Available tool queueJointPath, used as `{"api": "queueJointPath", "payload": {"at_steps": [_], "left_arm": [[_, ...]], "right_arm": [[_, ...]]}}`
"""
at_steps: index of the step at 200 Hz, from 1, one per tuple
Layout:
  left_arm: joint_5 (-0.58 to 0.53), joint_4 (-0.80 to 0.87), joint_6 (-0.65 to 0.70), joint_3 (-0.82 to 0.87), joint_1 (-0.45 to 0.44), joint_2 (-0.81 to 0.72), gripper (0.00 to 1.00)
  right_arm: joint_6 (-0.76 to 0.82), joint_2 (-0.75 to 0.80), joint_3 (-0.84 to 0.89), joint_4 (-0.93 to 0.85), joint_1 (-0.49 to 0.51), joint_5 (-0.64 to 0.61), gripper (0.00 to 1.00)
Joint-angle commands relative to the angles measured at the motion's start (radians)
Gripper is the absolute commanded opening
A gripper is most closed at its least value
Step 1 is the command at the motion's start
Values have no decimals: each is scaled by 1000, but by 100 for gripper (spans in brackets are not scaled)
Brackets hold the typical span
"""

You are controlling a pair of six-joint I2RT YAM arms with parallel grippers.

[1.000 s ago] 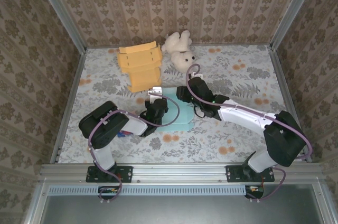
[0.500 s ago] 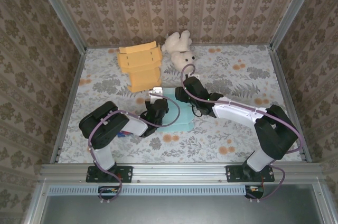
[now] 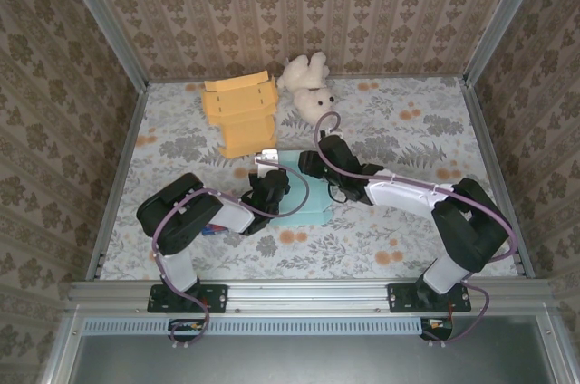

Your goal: Fold the paper box

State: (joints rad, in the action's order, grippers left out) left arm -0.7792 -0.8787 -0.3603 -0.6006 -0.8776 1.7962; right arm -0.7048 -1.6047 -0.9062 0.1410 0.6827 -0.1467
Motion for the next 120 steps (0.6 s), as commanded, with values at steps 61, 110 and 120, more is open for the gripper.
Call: {"api": "queueJointPath", "payload": {"at_steps": [61, 110, 120], "left_arm": [[20, 24, -16, -5, -15, 15, 0], [21, 23, -10, 2, -15, 2, 0], [21, 23, -8, 2, -16, 2, 0]], "right_arm": [[1, 22, 94, 36, -36, -99, 58], [38, 29, 177, 152, -100, -54, 61], [60, 27, 188, 180, -116, -12, 63]]}}
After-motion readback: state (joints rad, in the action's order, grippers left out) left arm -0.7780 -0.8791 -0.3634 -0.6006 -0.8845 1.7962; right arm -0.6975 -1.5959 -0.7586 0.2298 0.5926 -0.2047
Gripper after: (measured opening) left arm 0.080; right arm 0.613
